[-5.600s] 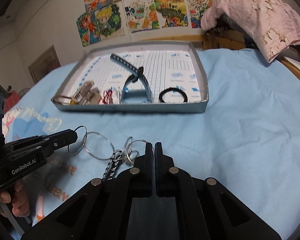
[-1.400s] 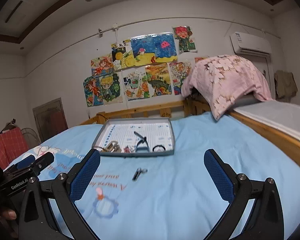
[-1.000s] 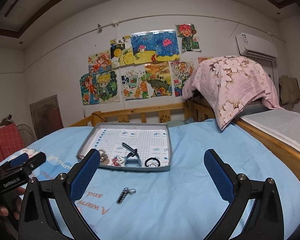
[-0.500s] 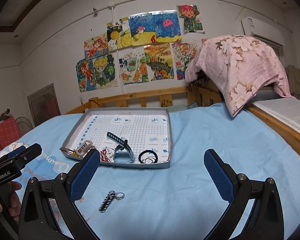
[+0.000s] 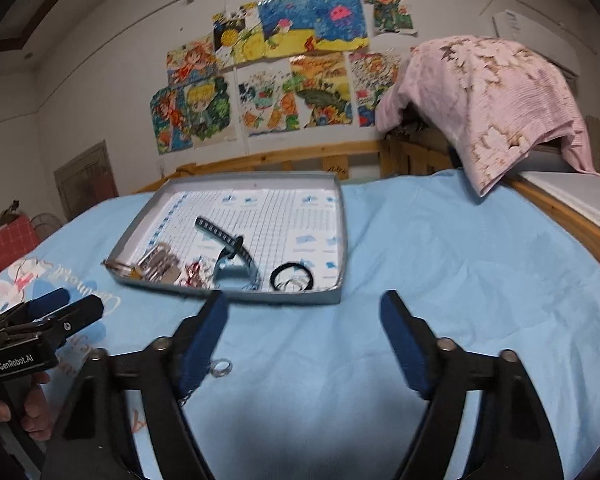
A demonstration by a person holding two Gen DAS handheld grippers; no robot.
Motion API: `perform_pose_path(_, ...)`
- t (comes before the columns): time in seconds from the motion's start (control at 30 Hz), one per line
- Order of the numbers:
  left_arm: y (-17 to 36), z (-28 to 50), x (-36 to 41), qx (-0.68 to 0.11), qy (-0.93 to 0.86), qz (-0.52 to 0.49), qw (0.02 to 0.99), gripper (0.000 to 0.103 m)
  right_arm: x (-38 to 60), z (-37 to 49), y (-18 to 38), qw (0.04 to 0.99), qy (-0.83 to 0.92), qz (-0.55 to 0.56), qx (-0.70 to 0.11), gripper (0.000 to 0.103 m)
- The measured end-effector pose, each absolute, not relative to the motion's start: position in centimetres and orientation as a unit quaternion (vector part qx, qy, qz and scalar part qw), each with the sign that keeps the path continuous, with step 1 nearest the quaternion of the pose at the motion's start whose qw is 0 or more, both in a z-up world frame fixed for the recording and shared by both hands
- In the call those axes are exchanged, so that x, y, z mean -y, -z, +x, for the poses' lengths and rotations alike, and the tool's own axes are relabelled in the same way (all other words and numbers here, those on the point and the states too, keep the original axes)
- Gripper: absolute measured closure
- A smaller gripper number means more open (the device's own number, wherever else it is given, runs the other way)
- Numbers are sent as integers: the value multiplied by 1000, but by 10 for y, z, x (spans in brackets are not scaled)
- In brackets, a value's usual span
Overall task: Organize jewelry
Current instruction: 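Grasp the black-bead keychain with the left tool while the right tool approaches the small silver ring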
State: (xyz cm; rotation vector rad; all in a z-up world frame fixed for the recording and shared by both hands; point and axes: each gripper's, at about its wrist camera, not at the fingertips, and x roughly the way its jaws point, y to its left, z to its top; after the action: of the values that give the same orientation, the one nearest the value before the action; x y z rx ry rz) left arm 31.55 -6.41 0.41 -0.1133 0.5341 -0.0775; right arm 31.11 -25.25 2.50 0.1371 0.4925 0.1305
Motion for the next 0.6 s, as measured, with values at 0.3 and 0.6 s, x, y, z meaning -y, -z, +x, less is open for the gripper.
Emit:
perform_pose_path(0.3, 11, 317, 72, -288, 62, -56, 954, 19, 255, 317, -12, 957, -95, 81, -261, 45)
perform_pose_path(0.6, 22, 329, 84, -329, 116, -58, 935, 40, 253, 325, -2, 948, -117, 84, -283, 61)
